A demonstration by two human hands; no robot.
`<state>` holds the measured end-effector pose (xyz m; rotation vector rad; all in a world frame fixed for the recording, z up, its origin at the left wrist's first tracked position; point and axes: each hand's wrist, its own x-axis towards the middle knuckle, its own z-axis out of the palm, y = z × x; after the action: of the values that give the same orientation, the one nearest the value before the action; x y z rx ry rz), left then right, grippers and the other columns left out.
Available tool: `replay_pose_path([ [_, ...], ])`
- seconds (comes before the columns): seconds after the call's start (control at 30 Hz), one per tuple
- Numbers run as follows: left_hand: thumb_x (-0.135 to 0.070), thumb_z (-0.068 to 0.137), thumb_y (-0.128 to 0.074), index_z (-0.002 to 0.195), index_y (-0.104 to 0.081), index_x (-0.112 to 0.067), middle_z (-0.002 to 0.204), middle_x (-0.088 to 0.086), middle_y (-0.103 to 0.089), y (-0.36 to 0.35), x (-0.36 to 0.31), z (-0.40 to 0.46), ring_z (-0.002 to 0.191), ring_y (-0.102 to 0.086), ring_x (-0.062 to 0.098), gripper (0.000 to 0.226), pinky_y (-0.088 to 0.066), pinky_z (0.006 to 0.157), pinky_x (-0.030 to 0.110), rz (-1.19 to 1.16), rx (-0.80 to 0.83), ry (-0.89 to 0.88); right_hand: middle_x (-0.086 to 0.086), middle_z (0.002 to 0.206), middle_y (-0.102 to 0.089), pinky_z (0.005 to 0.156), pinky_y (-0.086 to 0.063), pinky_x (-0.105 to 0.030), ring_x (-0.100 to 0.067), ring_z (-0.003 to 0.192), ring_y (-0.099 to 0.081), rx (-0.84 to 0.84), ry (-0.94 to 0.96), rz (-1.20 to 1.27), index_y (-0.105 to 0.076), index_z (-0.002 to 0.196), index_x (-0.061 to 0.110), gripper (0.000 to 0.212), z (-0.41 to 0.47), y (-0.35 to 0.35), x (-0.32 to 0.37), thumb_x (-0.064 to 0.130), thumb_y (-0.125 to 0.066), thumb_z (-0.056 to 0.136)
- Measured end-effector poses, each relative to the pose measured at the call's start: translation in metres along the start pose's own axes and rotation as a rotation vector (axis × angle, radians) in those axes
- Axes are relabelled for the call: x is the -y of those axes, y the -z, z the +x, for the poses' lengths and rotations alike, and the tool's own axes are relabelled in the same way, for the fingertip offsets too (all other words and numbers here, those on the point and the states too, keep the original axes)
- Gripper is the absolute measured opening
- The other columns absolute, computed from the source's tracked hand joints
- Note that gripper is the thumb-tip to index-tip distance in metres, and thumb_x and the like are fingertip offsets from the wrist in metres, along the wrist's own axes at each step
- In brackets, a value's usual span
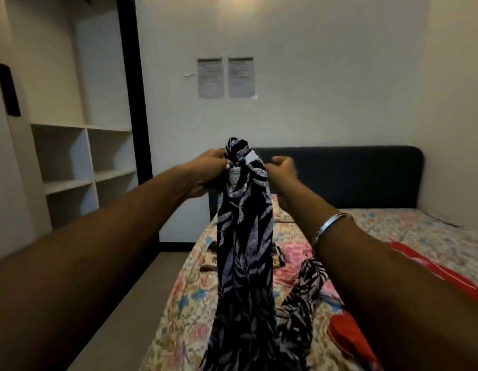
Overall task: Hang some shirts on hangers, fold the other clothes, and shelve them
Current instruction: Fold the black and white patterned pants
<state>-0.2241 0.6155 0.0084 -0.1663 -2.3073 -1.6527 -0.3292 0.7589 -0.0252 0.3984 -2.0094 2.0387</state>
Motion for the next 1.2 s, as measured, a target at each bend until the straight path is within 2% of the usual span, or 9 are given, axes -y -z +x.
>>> replay_pose_path([
  [0.07,-0.023,0.096,-0.066,0.1,-0.063,-0.008,0.089,0.009,-0.07,0.012,0.004,0.012,0.071,-0.07,0.018,0.016,-0.058,0.065,0.033,0.148,-0.2,-0.036,-0.008,0.112,-0.066,0.089,-0.057,-0.046,-0.026,0.101,-0.065,-0.114,0.143,0.038,-0.059,0.104,0.021,0.052,-0.02,0.014,0.011,0.061,-0.075,0.076],
  [0.2,-0.038,0.089,-0.073,0.109,-0.059,-0.012,0.105,0.006,-0.068,0.014,0.002,0.011,0.096,-0.067,0.027,0.036,-0.057,0.085,0.043,0.339,-0.456,-0.202,0.003,0.124,-0.061,0.09,-0.057,-0.032,-0.012,0.109,-0.063,0.305,0.247,-0.138,-0.046,0.138,0.021,0.088,-0.073,0.015,0.007,0.067,-0.078,0.071],
  [0.57,-0.034,0.062,-0.096,0.127,-0.061,-0.009,0.12,0.007,-0.068,0.059,-0.019,-0.016,0.104,-0.07,0.019,0.077,-0.058,0.084,0.027,0.086,-0.252,-0.193,-0.02,0.112,-0.073,0.098,-0.052,-0.058,-0.041,0.109,-0.067,0.435,-0.074,0.086,-0.066,0.113,-0.003,0.042,-0.038,0.035,0.063,0.021,-0.08,0.082],
  [0.67,-0.015,0.071,-0.089,0.112,-0.066,-0.003,0.096,0.007,-0.074,0.066,-0.035,-0.027,0.078,-0.071,0.013,0.049,-0.054,0.058,0.019,0.24,-0.051,-0.053,-0.011,0.1,-0.075,0.087,-0.06,-0.044,-0.023,0.086,-0.073,0.239,0.126,-0.057,-0.066,0.107,0.002,0.032,-0.032,0.04,0.096,0.021,-0.079,0.085],
  [0.77,-0.019,0.081,-0.084,0.103,-0.068,-0.005,0.088,0.007,-0.071,0.071,-0.046,-0.027,0.073,-0.064,0.015,0.031,-0.048,0.059,0.024,0.558,-0.085,0.001,-0.003,0.092,-0.071,0.059,-0.052,-0.025,-0.012,0.073,-0.066,0.155,0.246,-0.396,-0.066,0.1,0.012,0.031,-0.035,0.044,0.108,0.038,-0.078,0.086],
  [0.87,-0.015,0.09,-0.076,0.1,-0.067,-0.002,0.084,0.011,-0.074,0.068,-0.04,-0.03,0.057,-0.066,0.015,0.019,-0.046,0.049,0.022,0.79,0.012,0.156,-0.002,0.067,-0.056,0.042,-0.033,-0.02,-0.01,0.044,-0.044,0.254,0.022,-0.695,-0.057,0.087,0.012,0.036,-0.048,0.05,0.095,0.048,-0.061,0.096],
  [0.97,-0.016,0.101,-0.061,0.083,-0.058,-0.005,0.061,0.004,-0.065,0.058,-0.025,-0.04,0.038,-0.054,0.009,0.021,-0.034,0.033,0.016,0.723,0.275,0.342,-0.007,0.068,-0.069,0.034,-0.029,-0.015,-0.009,0.034,-0.042,0.524,-0.314,-0.679,-0.051,0.12,0.011,0.045,-0.06,0.054,0.067,0.052,-0.039,0.105],
  [1.1,-0.017,0.102,-0.053,0.081,-0.058,-0.002,0.062,0.011,-0.068,0.065,0.0,-0.033,0.037,-0.059,0.013,0.027,-0.041,0.03,0.016,0.4,0.353,0.431,-0.025,0.117,-0.07,0.045,-0.057,-0.027,-0.036,0.075,-0.075,0.837,-0.6,-0.257,-0.016,0.143,0.024,0.048,-0.052,0.068,0.031,0.054,-0.023,0.106],
  [1.2,-0.022,0.106,-0.044,0.108,-0.06,0.01,0.099,0.028,-0.074,0.064,0.035,-0.012,0.077,-0.077,0.03,0.036,-0.063,0.058,0.033,0.162,0.347,0.591,-0.027,0.132,-0.061,0.076,-0.062,-0.05,-0.055,0.111,-0.061,0.834,-0.735,-0.052,-0.02,0.142,0.03,0.042,-0.032,0.063,-0.003,0.051,-0.027,0.106],
])
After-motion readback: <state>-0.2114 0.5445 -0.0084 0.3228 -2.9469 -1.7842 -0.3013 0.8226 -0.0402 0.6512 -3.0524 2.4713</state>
